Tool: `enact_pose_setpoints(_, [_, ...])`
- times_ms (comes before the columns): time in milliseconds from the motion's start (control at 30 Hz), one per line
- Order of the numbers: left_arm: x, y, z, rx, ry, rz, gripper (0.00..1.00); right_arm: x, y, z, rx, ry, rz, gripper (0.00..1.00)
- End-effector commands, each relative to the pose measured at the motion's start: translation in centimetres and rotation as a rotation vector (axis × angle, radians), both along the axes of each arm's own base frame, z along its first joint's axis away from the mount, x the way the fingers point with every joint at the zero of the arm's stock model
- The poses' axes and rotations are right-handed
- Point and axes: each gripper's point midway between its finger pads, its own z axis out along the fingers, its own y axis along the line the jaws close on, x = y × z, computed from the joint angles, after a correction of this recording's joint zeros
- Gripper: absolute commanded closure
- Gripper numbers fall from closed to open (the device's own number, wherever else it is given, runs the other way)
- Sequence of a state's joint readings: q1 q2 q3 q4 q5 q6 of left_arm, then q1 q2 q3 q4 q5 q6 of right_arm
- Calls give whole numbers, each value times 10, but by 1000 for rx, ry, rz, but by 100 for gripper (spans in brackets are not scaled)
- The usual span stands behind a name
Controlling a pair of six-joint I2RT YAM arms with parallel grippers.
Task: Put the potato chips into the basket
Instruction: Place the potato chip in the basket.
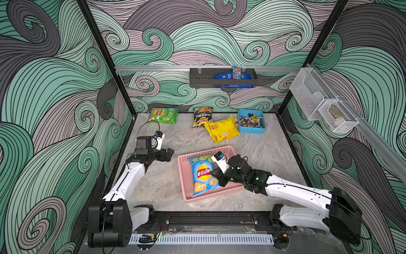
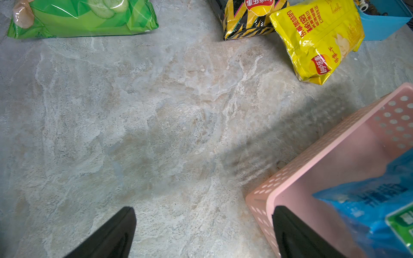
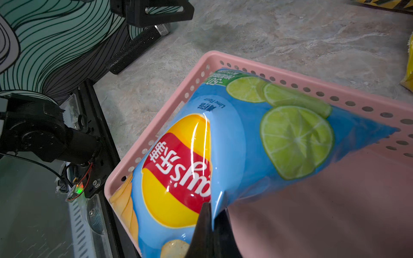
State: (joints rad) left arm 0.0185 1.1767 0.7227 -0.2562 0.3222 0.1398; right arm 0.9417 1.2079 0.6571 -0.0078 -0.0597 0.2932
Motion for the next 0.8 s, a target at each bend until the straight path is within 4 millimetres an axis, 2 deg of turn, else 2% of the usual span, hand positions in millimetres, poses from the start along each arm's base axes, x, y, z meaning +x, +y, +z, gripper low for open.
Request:
enact_pose_setpoints(0, [0, 1, -3, 4, 0, -5, 2, 11, 19, 12, 52, -73, -11, 100])
enact_pose_setpoints(233, [0, 2, -3, 7, -3, -5, 2, 15, 38, -5, 26, -75, 14, 99])
enact_pose_setpoints(333, [0, 2, -4, 7, 1, -6, 2, 12, 42, -11, 21, -64, 24, 90])
enact_pose_setpoints(467, [0, 1, -4, 5, 2, -9, 2, 8, 43, -19, 19, -48, 29, 84])
enact_pose_setpoints(567, [-1, 1, -4, 4, 4, -9, 2, 7, 40, -21, 15, -45, 19, 56])
enact_pose_setpoints(633, [-1, 1, -4, 5, 1, -11, 2, 7, 35, -15, 21, -60, 5, 47])
enact_pose_setpoints(700, [-1, 0, -3, 4, -1, -12, 2, 11, 29, -4, 27, -88, -22, 31])
enact_pose_setpoints(767, [-1, 0, -3, 2, 0, -13, 2, 16, 23, 6, 14, -109, -51, 22])
